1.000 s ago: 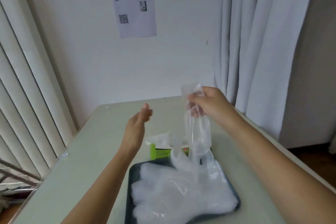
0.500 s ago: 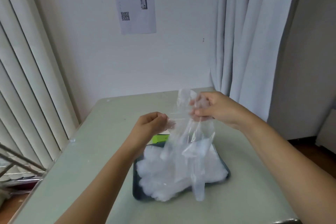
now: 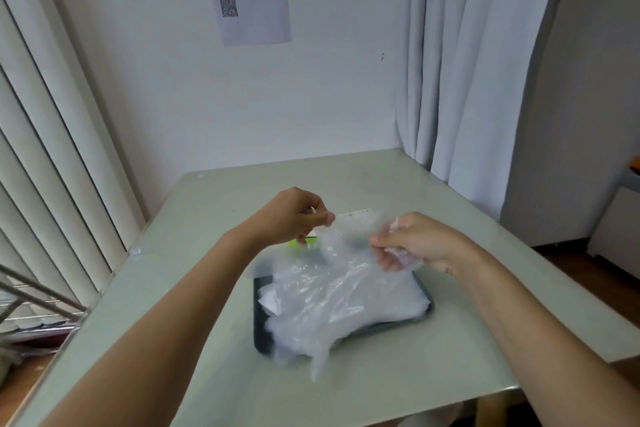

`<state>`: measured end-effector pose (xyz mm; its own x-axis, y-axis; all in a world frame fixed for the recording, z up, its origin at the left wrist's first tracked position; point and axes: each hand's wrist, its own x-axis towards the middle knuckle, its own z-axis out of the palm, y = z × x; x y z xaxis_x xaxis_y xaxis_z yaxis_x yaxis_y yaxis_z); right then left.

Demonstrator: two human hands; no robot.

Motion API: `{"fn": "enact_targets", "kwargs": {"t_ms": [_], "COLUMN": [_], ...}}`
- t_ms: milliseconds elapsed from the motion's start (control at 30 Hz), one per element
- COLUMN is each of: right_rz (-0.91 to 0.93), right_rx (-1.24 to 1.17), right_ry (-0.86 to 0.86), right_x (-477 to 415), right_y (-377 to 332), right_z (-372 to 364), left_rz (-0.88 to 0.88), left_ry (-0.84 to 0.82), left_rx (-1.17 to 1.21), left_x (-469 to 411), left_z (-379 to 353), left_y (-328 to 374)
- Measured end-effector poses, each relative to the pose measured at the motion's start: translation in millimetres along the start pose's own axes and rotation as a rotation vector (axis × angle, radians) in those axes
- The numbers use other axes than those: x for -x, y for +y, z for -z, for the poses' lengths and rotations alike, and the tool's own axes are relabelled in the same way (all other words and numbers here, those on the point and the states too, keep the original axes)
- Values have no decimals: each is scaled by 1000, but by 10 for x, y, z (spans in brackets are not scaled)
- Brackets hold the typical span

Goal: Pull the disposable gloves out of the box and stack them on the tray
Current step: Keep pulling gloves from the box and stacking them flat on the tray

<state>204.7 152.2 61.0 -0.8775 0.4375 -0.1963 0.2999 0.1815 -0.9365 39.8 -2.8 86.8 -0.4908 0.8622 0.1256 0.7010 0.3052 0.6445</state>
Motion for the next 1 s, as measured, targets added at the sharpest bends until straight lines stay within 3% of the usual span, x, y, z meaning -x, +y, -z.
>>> {"fn": "enact_targets", "kwargs": {"t_ms": [233, 367, 533, 700, 1000], "right_rz": [-118, -138, -146, -162, -227], "right_rx": [179, 286, 336, 399, 236], "right_ry": [181, 222, 232, 151, 61], "right_x": [-250, -356, -476, -456, -517], "right_y": [504, 699, 756, 688, 697], "right_z": [-162, -177, -150, -139, -63], "left_rz": [94, 152, -94, -249, -92], "left_ry": [27, 136, 360, 82, -266], "left_rx": [-139, -215, -189, -225, -416], "left_x": [-328, -306, -83, 90, 44], "left_z": [-402, -639, -961, -1214, -1198], "left_y": [-320, -461, -510, -481, -549]}}
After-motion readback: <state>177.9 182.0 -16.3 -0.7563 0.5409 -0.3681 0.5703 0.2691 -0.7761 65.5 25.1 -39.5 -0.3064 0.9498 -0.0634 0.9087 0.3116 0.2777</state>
